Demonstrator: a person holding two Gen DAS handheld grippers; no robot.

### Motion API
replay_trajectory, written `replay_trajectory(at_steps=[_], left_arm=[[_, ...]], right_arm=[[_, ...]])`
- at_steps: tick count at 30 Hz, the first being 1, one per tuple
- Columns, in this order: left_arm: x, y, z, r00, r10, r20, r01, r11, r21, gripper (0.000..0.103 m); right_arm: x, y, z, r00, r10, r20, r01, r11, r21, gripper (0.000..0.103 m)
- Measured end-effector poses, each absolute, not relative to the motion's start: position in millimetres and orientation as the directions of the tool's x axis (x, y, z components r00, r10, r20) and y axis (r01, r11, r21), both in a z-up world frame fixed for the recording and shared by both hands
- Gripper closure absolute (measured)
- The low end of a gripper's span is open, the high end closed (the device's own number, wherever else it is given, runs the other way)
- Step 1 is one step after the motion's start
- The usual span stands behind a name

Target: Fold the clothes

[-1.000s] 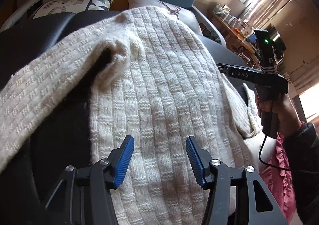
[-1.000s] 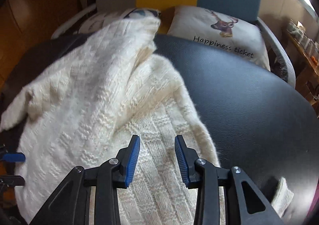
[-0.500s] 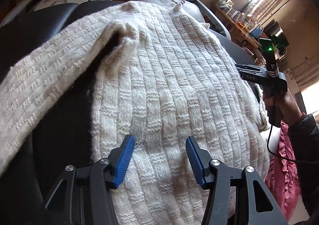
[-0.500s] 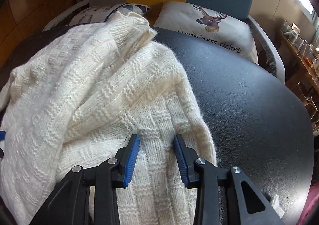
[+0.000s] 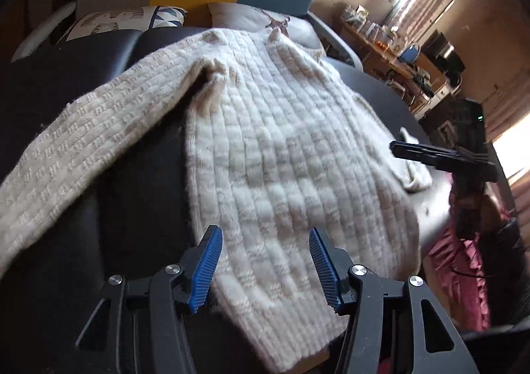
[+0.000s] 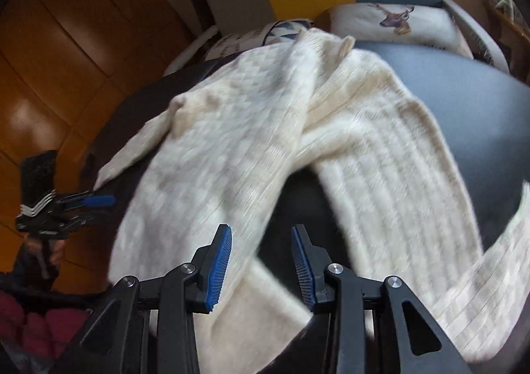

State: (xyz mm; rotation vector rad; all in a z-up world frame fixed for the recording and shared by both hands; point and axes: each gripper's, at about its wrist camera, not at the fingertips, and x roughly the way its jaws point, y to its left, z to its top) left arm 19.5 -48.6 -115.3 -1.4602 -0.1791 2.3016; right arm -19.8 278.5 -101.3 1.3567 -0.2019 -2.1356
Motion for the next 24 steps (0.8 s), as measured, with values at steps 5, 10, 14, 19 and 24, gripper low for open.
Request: replay_trajectory(at_steps=[5, 10, 14, 19, 24], left_arm=[[42.5, -76.7, -138.5, -0.33, 0.397, -0.857, -0.166, -0.918, -0.361, 0.047], [57.6, -86.2, -149.3, -0.32, 0.443, -0.837, -0.095, -0.894, -0.437, 0.045], [61.9, -64.7, -151.1, -0.306, 0.471, -0.828, -0.135, -0.882, -0.451, 0.045], [65.9, -40.2, -151.6, -0.354, 0.384, -0.853, -0.168, -0.923, -0.346, 0.053], [56.9, -63.1, -129.0, -0.373, 0.556, -0.743, -0.125, -0.823, -0.554, 0.093]], right_arm=[[38.9, 276.9, -113.2, -0.244, -0.649, -0.721, 0.371, -0.749, 0.549, 0.065], [46.8, 258.9, -139.4, -0.167, -0.652, -0.74, 0.353, -0.74, 0.573, 0.065], [49.4, 257.1, -140.6, -0.167, -0.663, -0.73, 0.327, -0.736, 0.593, 0.065], [53.2, 258.4, -143.4, -0.167, -0.676, -0.718, 0.309, -0.727, 0.613, 0.065], [57.7, 249.3, -132.4, -0.115, -0.751, -0.65, 0.327, -0.646, 0.69, 0.062]])
